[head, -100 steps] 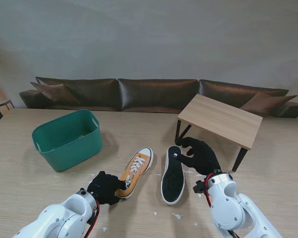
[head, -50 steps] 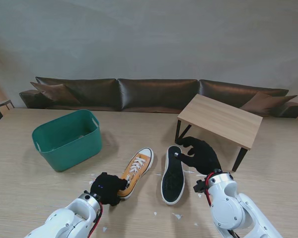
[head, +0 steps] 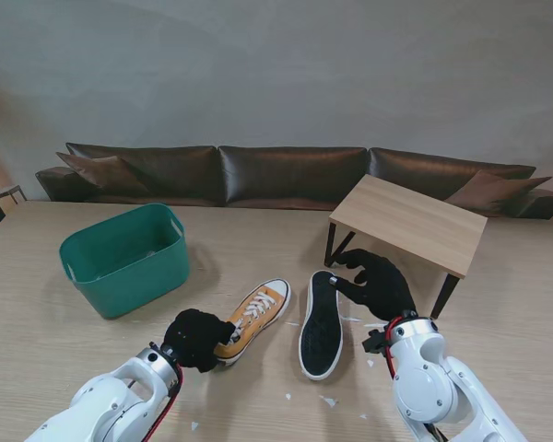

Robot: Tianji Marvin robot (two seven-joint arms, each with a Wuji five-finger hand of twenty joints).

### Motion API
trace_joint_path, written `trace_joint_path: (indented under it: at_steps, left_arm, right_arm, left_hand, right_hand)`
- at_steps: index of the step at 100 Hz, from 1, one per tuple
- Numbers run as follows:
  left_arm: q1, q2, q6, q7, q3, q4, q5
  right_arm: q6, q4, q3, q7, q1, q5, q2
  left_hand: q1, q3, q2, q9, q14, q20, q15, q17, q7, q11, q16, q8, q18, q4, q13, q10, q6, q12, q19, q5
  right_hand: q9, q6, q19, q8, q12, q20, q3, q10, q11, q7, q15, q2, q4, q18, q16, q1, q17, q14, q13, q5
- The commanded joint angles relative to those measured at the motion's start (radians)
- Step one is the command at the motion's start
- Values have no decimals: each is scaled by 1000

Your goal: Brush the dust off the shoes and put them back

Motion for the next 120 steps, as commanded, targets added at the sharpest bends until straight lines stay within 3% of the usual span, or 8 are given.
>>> trace_joint_path:
  at_steps: [1,58,93,120]
  left_arm:
    - [-23,-4,-7,-8,-11,-27,-5]
    - [-39,-11,-90,-8,-55,-63,-46]
    - [-32,-20,-147,1,-131,-178,-46]
    - [-109,-28,-190,13,-128,-214,-69]
  right_arm:
    - [1,-2,1,9,0,4,-5]
    - [-2,24,-8,6,19,25,-9]
    - [-11,39,-11,-13,30,34,-14]
    - [-11,56,-19,-5,40,42,-14]
  left_hand:
    - [100,121,63,57,-60,-6,-21,45,301,16,4,88,-53,32,72,-159,139,2,-4,160]
    - [111,124,80,53,-54,-2,-27,63,300,22,32,102,-34,37,81,-139,164,23,-16,149]
    - [113,118,90,50,-54,5,-30,55,298,22,42,114,-32,37,80,-138,169,29,-15,140]
    - [116,110,99,43,-52,9,-34,46,296,20,46,122,-33,36,73,-137,168,34,-14,136]
  right_hand:
    - [-27,5,-26,-1,-14,22,-2,14,-3,-8,8,46,24,21,2,-25,-290,4,-23,-7]
    - [-30,12,-27,-4,-15,23,-3,20,-5,-11,9,62,27,22,3,-30,-291,8,-24,-1]
    - [-29,15,-26,-5,-16,23,-3,21,-6,-13,9,65,28,23,2,-31,-290,10,-25,3]
    - [-24,17,-25,-5,-15,24,-5,24,-6,-15,10,70,29,25,3,-32,-289,12,-21,10]
